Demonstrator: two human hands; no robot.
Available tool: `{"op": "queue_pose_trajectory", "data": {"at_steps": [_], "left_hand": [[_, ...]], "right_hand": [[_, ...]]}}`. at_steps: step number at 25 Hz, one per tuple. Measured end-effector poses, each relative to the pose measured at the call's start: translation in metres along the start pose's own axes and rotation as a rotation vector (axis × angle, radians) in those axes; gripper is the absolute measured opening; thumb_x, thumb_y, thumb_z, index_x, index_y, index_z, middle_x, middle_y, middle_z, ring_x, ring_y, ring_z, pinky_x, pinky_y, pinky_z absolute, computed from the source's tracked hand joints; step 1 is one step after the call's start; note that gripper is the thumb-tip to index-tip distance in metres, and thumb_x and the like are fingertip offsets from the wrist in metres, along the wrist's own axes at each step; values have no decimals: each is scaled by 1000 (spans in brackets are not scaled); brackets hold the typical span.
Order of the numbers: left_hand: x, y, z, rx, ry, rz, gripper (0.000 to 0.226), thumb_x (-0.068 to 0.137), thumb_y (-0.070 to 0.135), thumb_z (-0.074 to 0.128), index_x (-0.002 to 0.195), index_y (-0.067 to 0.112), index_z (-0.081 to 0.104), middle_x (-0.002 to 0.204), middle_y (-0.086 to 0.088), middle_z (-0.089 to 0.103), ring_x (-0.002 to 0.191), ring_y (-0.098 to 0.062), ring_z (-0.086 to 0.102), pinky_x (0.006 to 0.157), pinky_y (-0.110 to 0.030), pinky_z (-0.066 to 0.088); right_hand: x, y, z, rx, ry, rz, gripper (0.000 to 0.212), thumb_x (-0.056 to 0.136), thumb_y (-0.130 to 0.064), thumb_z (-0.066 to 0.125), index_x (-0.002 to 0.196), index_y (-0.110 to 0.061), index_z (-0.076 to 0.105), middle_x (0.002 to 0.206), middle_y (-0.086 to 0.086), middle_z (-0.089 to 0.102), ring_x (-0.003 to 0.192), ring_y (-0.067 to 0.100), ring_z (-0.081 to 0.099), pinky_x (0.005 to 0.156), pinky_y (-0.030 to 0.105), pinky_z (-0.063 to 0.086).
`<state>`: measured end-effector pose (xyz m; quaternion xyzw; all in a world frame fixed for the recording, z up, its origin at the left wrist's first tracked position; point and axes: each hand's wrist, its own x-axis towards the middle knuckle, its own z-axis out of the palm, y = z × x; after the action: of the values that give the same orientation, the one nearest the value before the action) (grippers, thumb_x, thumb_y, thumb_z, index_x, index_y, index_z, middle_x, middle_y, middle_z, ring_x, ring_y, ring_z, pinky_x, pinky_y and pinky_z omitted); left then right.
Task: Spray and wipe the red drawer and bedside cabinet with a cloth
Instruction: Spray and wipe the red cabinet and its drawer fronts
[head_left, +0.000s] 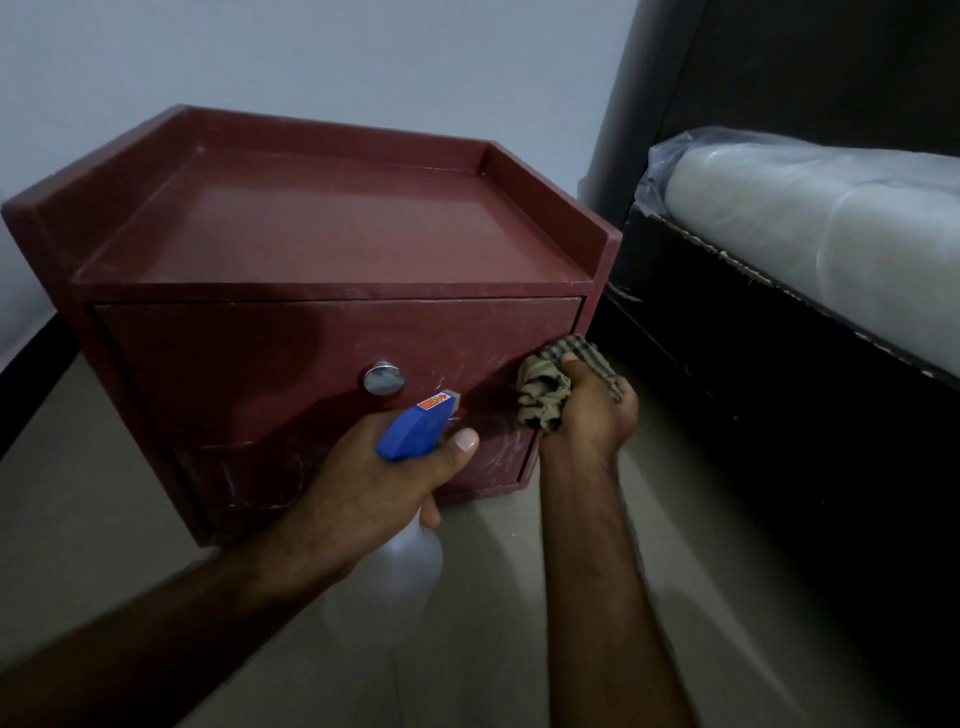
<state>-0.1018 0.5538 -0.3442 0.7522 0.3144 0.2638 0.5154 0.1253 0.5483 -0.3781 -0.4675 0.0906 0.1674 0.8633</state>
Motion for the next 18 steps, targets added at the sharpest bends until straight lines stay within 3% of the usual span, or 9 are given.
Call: {"op": "queue_pose_trajectory", "data": {"at_steps": [4, 7, 9, 14, 18], "left_hand": [[-2, 3, -1, -27, -16, -27, 35, 92, 56, 63, 78, 24, 67, 59, -16, 68, 66, -29, 69, 75, -27, 53], [-3, 2, -3, -34, -23, -44, 29, 91, 57, 62, 101, 32, 69, 62, -19, 68, 74, -34, 70, 78, -31, 52], [-4, 0, -5, -38, -28, -48, 39, 89, 59, 62, 109, 27, 70, 62, -19, 68, 76, -36, 70, 82, -37, 54], [-3, -2, -6, -14, -24, -59, 47, 86, 64, 61, 103, 22, 70, 59, -14, 68, 72, -29, 72, 81, -34, 53], [-3, -2, -5, -4, -11, -41, 34, 89, 61, 62, 82, 28, 65, 59, -14, 68, 62, -21, 68, 77, -30, 47]], "right_hand": [[-1, 11, -5, -68, 59, 21, 60, 75, 3, 82, 131, -6, 62, 112, 19, 74, 91, 33, 77, 81, 50, 65], [-2, -3, 12, -33, 43, -19, 62, 70, 1, 84, 128, -9, 64, 110, 16, 75, 89, 32, 77, 82, 53, 64], [-3, -15, 22, -36, 30, -49, 64, 68, -2, 85, 127, -12, 65, 110, 15, 74, 88, 32, 76, 82, 52, 65], [-11, -36, 38, 54, -18, -71, 67, 70, 2, 83, 133, -8, 61, 115, 22, 73, 92, 39, 76, 79, 57, 63], [-16, -33, 30, 121, -63, -73, 67, 75, 3, 83, 136, -10, 59, 112, 16, 74, 82, 26, 79, 66, 40, 66]]}}
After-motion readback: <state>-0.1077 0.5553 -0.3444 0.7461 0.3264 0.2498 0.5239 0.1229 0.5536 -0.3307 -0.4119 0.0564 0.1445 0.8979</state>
